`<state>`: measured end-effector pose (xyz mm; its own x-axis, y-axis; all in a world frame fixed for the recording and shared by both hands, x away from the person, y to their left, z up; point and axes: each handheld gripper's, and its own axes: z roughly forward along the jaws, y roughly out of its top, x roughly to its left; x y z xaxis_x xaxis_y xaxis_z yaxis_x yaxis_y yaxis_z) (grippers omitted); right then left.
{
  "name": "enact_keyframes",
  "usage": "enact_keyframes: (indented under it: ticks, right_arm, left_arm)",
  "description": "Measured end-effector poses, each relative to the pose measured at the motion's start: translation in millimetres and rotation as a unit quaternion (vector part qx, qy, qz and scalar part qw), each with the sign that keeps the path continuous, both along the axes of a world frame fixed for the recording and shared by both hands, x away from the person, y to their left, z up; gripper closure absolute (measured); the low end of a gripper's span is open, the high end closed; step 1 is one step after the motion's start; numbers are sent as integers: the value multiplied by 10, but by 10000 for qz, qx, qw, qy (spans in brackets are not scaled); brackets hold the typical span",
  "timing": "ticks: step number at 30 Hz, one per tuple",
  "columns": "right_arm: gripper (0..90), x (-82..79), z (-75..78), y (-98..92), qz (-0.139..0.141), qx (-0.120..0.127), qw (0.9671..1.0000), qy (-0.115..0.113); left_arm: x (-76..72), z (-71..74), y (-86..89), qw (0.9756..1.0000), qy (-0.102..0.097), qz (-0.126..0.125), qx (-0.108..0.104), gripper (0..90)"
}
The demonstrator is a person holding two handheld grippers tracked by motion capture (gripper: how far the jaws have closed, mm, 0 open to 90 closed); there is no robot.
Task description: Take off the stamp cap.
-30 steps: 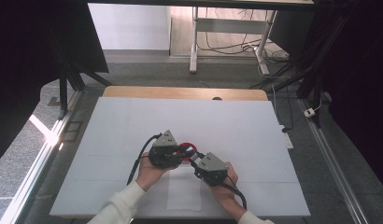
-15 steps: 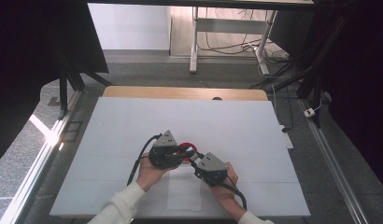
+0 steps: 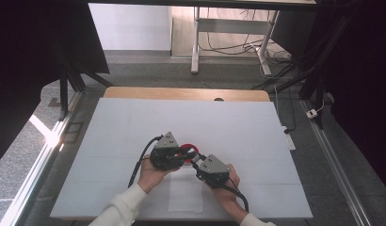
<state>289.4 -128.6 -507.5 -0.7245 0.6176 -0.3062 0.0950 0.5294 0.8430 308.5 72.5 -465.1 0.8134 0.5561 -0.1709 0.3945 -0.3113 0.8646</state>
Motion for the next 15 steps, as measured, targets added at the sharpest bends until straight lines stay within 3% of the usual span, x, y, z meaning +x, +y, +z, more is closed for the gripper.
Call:
enact_keyframes:
  ticks: [15]
  right_arm:
    - [648, 9, -3, -3, 49, -6, 10000, 48]
  left_arm:
    - [-4, -9, -3, 10000, 10, 20, -5, 757]
